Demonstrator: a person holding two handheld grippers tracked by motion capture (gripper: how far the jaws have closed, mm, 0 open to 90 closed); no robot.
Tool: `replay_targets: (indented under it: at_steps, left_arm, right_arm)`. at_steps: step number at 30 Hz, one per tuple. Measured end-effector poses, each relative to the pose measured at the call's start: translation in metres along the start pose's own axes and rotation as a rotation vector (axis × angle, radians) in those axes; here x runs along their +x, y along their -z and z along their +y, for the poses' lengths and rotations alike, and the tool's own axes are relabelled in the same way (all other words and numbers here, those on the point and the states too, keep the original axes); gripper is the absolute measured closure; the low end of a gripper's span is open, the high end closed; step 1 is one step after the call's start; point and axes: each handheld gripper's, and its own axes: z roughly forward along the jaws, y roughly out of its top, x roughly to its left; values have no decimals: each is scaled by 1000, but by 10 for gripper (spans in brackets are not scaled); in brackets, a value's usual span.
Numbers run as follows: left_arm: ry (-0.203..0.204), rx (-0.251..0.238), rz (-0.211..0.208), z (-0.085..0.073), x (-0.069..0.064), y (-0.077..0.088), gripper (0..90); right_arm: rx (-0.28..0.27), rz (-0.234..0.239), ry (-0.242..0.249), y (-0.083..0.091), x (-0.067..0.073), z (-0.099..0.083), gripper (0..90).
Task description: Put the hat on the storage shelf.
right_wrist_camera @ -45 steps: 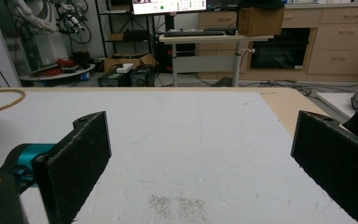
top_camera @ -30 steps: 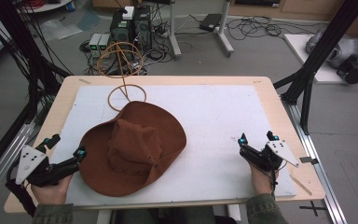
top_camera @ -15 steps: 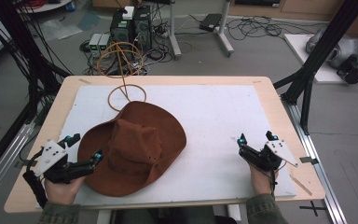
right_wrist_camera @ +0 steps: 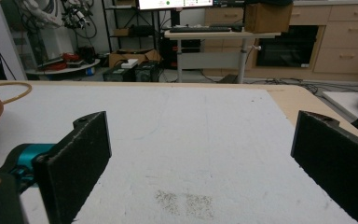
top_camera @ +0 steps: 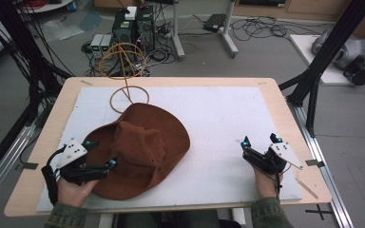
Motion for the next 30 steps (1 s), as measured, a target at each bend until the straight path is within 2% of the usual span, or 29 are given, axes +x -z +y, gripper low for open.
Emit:
replay_targets:
  at_steps: [5,9,13,15,24,29,30]
  left_arm:
    - [10,15,-24,0,1,-7,149]
    - [24,47,-50,0,5,-17,149]
    - [23,47,-58,2,4,-20,151]
    - [10,58,-71,4,3,-24,153]
    - [-5,104,-90,4,-2,-39,171]
    - [-6,105,-92,4,-2,-41,182]
    - [-11,103,-93,3,-2,-41,210]
  right_arm:
    - [0,0,10,0,0,0,39]
    - [4,4,4,0,1,0,39]
    - [3,4,10,-1,1,-1,40]
    - [4,3,12,-1,1,-1,39]
    - [4,4,12,-1,1,-1,39]
    - [5,4,14,-1,1,-1,39]
    - [4,4,12,-1,1,-1,39]
